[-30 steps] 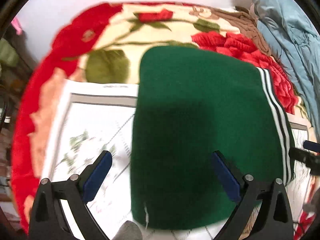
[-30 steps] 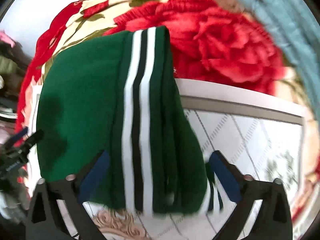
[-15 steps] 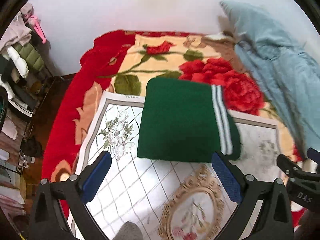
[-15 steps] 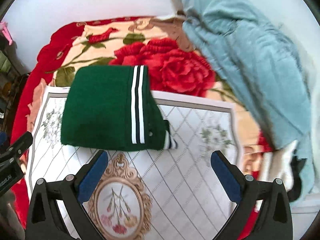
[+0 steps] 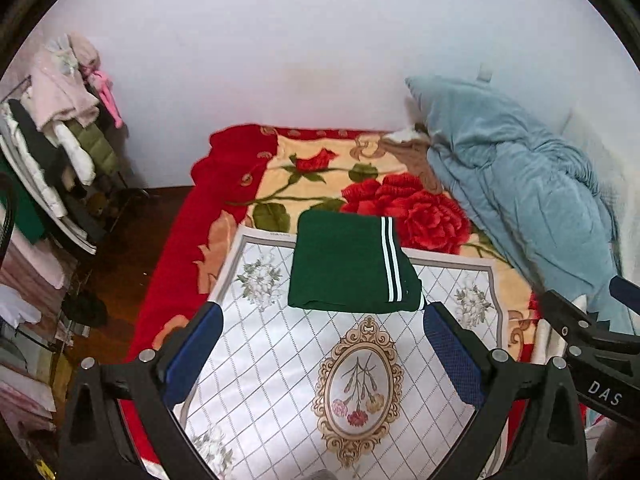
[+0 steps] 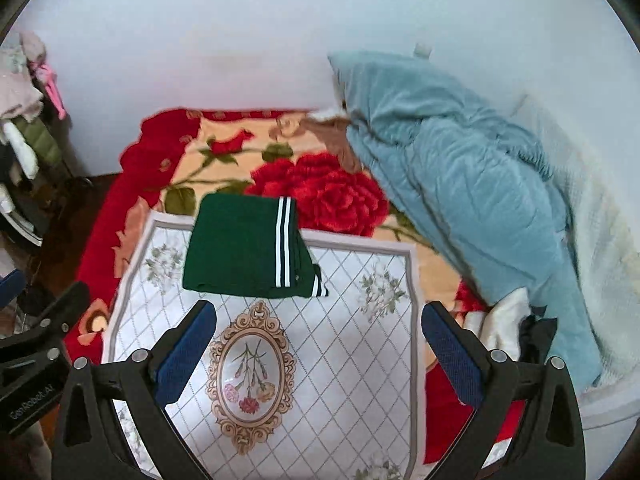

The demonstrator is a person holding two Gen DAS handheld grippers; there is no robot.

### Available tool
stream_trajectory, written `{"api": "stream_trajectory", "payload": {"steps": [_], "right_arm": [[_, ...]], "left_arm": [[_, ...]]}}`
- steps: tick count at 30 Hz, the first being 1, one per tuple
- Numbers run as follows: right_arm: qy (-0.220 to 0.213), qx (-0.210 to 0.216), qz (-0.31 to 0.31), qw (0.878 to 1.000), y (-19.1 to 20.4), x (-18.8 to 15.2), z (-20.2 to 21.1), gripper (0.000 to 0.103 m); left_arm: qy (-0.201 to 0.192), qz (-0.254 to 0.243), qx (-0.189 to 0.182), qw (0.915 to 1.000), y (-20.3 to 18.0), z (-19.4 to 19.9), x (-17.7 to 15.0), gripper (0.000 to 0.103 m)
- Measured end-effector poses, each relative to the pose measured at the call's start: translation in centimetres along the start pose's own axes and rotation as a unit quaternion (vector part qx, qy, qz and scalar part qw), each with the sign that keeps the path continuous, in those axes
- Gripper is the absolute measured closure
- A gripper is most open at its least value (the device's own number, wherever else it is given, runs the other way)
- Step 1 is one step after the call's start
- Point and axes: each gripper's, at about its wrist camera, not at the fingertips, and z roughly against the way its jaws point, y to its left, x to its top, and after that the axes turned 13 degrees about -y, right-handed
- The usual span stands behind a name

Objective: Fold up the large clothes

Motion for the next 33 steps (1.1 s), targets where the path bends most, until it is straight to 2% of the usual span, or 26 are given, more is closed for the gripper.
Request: {"api": "stream_trajectory", "payload": {"steps": [6, 15, 24, 33], "right_arm": [[-0.035, 0.008, -0.014, 0.999, -1.4, 0.8, 8.8, 0.0], [-0.071, 0.014, -0.015, 0.997, -2.3, 1.0, 17.3, 0.0], [-0.081, 0.012, -0.01, 0.997, -2.9, 0.3, 20.6, 0.0], [-0.093, 0.014, -0.009, 0.996, -3.4, 0.6, 22.0, 0.0]], "left_arm": [[-0.026, 0.007, -0.002, 0.9996, 0.0, 5.7, 0.4, 0.001], [-0.057, 0.006, 0.004, 0.9983, -0.3, 11.4, 0.8, 0.001], [-0.065, 0.014, 0.018, 0.9977, -0.2, 13.8, 0.7, 0.001], [-0.07, 0.016, 0.029, 0.997, -0.2, 15.3, 0.5, 0.001]]}}
